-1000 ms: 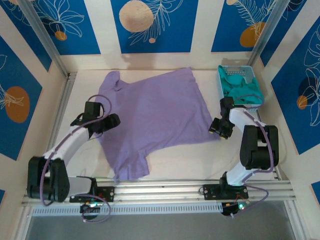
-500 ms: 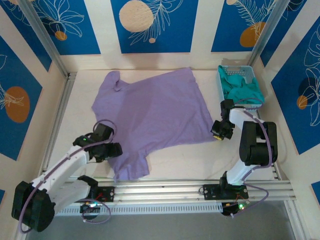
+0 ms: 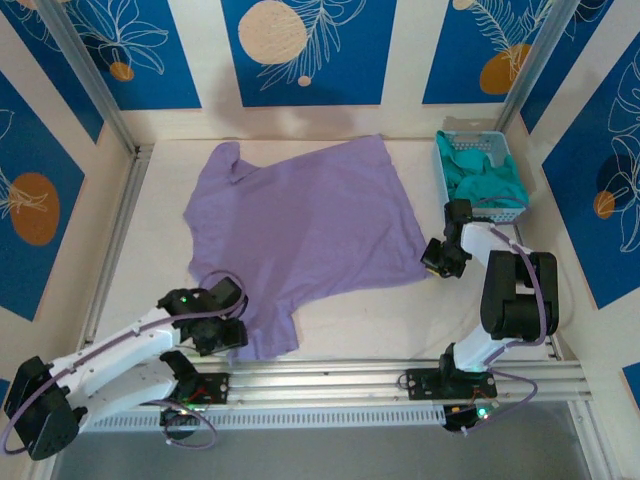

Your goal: Fold the inside-out t-shirt

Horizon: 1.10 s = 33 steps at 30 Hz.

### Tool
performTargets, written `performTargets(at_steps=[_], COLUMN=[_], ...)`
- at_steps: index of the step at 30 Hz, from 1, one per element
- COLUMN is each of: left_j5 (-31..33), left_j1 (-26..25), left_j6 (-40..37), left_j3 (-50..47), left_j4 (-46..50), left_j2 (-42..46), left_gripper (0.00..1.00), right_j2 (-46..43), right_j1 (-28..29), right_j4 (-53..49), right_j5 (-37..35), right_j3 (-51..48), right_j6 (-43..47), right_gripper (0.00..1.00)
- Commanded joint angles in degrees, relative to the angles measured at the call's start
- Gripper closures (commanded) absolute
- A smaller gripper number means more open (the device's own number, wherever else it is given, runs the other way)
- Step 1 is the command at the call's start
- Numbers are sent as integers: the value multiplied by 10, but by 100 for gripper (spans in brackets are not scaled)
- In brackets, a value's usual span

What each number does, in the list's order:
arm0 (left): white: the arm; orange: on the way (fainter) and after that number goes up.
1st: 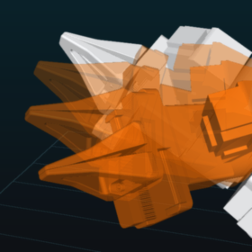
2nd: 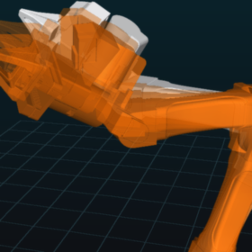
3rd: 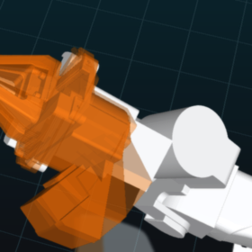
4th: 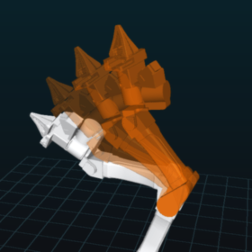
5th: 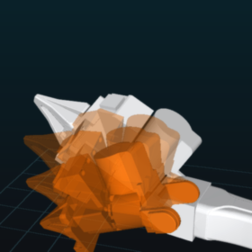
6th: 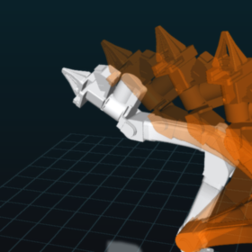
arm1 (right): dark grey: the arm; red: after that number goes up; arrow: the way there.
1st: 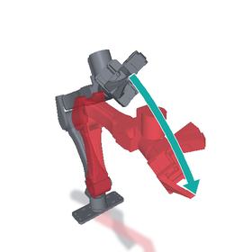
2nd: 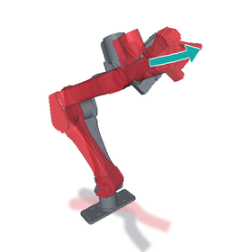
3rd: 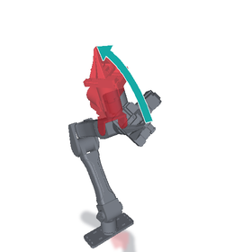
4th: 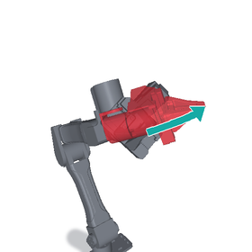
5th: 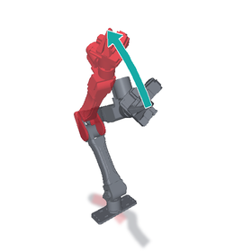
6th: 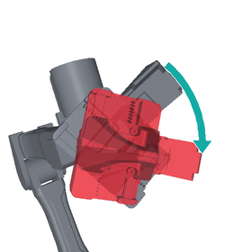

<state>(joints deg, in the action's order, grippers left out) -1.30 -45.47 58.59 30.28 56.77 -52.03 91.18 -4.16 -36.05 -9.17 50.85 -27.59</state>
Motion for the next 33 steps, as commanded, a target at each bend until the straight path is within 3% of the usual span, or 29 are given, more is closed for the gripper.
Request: performTargets(at_steps=[1,9,16,21,26,33], left_j5=[-36,-53,-37,-32,-53,-122], left_j1=[-11,-15,-14,6,69,219], left_j6=[24,18,10,-11,-52,-144], left_j3=[-20,-46,-27,16,70,159], left_j4=[-25,-83,-49,-26,21,53], left_j2=[-12,-37,-11,12,52,67], left_gripper=[51,68,98,100,100,100], right_j2=[-18,-30,-45,-59,-79,-99], right_j1=[-3,-5,-6,-8,-8,-5], right_j4=[5,-2,-8,-9,-14,-32], right_j5=[13,-2,-6,-2,1,4], right_j3=[-9,-10,-14,-15,-13,18], right_j6=[8,6,5,5,6,8], right_gripper=[100,100,100,100,100,100])
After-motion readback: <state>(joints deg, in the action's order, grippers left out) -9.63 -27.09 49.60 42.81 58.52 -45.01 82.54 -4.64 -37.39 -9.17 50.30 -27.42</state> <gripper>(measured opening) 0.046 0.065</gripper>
